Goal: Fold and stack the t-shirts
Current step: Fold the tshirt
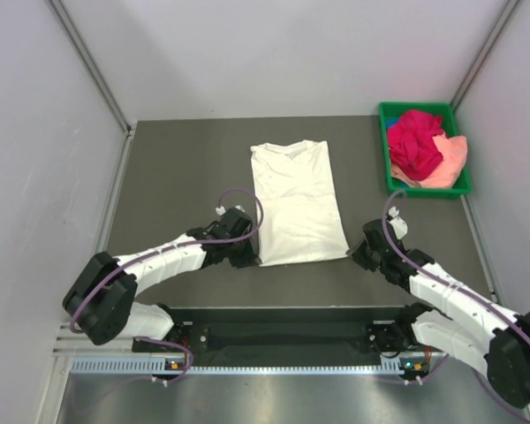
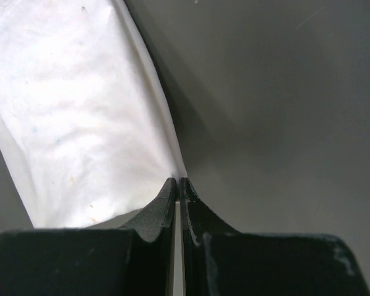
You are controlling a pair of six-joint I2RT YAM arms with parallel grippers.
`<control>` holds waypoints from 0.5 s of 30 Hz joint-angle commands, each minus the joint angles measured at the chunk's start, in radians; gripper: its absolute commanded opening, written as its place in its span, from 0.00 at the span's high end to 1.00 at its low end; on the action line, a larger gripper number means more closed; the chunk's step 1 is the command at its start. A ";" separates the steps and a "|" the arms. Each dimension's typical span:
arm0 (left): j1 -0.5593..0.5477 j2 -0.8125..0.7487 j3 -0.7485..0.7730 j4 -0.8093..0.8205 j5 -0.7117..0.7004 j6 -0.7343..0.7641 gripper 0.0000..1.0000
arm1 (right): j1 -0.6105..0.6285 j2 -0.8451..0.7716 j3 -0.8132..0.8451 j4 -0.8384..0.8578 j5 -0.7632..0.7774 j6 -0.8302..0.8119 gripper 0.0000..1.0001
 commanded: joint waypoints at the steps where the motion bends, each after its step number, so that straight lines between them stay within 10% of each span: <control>1: -0.011 -0.042 -0.007 -0.054 0.008 -0.013 1.00 | 0.019 -0.084 -0.023 -0.040 0.048 -0.027 1.00; 15: -0.001 -0.020 0.186 -0.186 -0.039 0.029 1.00 | 0.023 -0.078 0.164 -0.106 0.109 -0.151 1.00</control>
